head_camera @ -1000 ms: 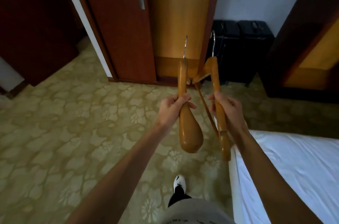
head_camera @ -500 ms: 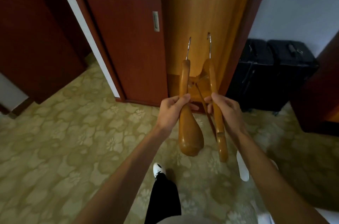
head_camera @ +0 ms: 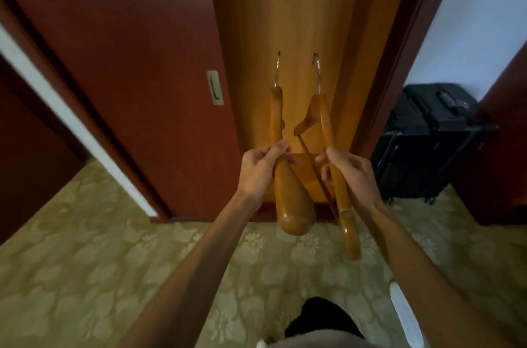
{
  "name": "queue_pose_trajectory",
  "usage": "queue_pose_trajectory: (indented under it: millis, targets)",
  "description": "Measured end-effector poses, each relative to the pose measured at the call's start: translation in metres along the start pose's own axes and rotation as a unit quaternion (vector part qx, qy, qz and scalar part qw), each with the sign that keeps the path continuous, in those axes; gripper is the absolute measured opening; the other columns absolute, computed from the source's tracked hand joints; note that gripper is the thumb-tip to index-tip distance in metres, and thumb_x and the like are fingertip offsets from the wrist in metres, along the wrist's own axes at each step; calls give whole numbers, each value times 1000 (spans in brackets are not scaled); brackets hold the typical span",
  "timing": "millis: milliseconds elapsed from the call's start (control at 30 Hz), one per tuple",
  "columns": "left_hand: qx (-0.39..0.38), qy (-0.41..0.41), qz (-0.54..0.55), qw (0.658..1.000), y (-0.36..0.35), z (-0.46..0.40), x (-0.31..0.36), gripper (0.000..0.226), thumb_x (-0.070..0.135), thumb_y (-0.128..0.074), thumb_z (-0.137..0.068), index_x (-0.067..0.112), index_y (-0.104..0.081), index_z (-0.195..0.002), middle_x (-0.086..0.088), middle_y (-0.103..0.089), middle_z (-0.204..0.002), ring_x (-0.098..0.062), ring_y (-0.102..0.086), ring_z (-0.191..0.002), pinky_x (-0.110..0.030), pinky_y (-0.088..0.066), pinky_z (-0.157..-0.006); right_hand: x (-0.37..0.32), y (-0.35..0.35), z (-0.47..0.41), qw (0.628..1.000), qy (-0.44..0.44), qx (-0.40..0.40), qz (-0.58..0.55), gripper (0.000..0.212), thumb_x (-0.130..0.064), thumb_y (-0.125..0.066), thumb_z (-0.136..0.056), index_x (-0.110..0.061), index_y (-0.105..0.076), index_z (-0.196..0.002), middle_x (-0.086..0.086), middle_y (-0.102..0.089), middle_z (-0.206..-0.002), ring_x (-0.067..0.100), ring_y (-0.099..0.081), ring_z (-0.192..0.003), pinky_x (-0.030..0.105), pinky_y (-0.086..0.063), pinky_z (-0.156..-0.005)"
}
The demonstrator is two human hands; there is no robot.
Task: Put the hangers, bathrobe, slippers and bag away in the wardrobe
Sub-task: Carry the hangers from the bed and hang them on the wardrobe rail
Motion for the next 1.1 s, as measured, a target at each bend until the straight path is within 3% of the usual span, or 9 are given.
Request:
queue_pose_trajectory:
  millis: [133, 300, 367, 500, 567, 767, 933, 1000, 1100]
  targets:
    - [-25, -14, -3, 1000, -9, -88, 16, 41, 30, -63, -98, -9, -73, -95, -10, -76, -79, -12, -68, -70, -23, -53, -66, -8, 6, -75, 1000, 11, 25, 5, 38, -37, -55, -96, -5, -73, -88, 9, -61, -70, 19, -58, -67, 32, -47, -79]
    - [-54, -49, -16, 997, -27, -196, 43, 42, 34, -63, -98, -5, -76, -86, -5, -77, -81, -23, -66, -84, -42, -52, -81, -30, 14, -182, 998, 53, 32, 8, 35, -30, -53, -99, -1, -71, -89, 8, -59, -66, 20, -56, -62, 22, -50, -67]
    - [-63, -77, -35, 994, -35, -237, 62, 42, 35, -62, -98, 1, -79, -80, 0, -77, -83, -15, -69, -93, -44, -52, -90, -46, 16, -229, 997, 72, 36, 10, 39, -34, -54, -97, 1, -70, -92, 7, -60, -66, 16, -58, -61, 24, -50, -70]
    - [-77, -115, -39, 990, -51, -311, 109, 41, 32, -63, -98, 5, -78, -72, -4, -76, -79, -8, -72, -84, -37, -53, -89, -85, 22, -315, 993, 108, 50, 23, 38, -37, -56, -98, -4, -73, -90, 4, -63, -68, 16, -62, -64, 35, -52, -74]
    - [-78, -141, -25, 987, -56, -347, 136, 39, 32, -65, -96, 0, -77, -78, -12, -75, -79, -16, -74, -83, -41, -55, -92, -108, 26, -354, 990, 127, 55, 26, 37, -37, -56, -99, -4, -74, -91, 5, -63, -68, 15, -62, -63, 38, -50, -74]
    - [-68, -180, 8, 981, -70, -430, 206, 36, 37, -68, -93, 1, -76, -90, -24, -72, -86, -29, -71, -76, -50, -58, -89, -172, 35, -443, 981, 174, 77, 40, 31, -39, -60, -96, -22, -77, -77, -26, -64, -65, 0, -52, -78, 46, -35, -96]
    - [-61, -197, 17, 978, -88, -487, 247, 33, 39, -71, -91, 7, -79, -86, -16, -70, -80, -29, -69, -73, -49, -58, -86, -219, 45, -495, 969, 213, 115, 41, 32, -41, -59, -97, -20, -77, -80, -22, -68, -71, 9, -61, -90, 55, -38, -111]
    - [-60, -199, 20, 978, -95, -509, 263, 31, 39, -72, -90, 9, -80, -83, -19, -73, -81, -31, -73, -77, -46, -60, -86, -236, 48, -515, 966, 221, 129, 40, 34, -43, -60, -96, -19, -77, -81, -16, -71, -77, 17, -65, -97, 55, -41, -108]
    - [-67, -214, 17, 974, -106, -536, 285, 30, 37, -73, -90, 8, -80, -84, -17, -76, -83, -28, -75, -79, -44, -61, -85, -258, 53, -542, 964, 225, 140, 30, 35, -42, -59, -96, -15, -77, -85, -12, -71, -71, 12, -68, -84, 45, -49, -95]
Point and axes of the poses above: each hand's wrist, its own z-axis away from the middle knuckle, its own y-axis out of the back of the hand, x = y × z, the point moved 5 cm from there along -z, towards the middle knuckle
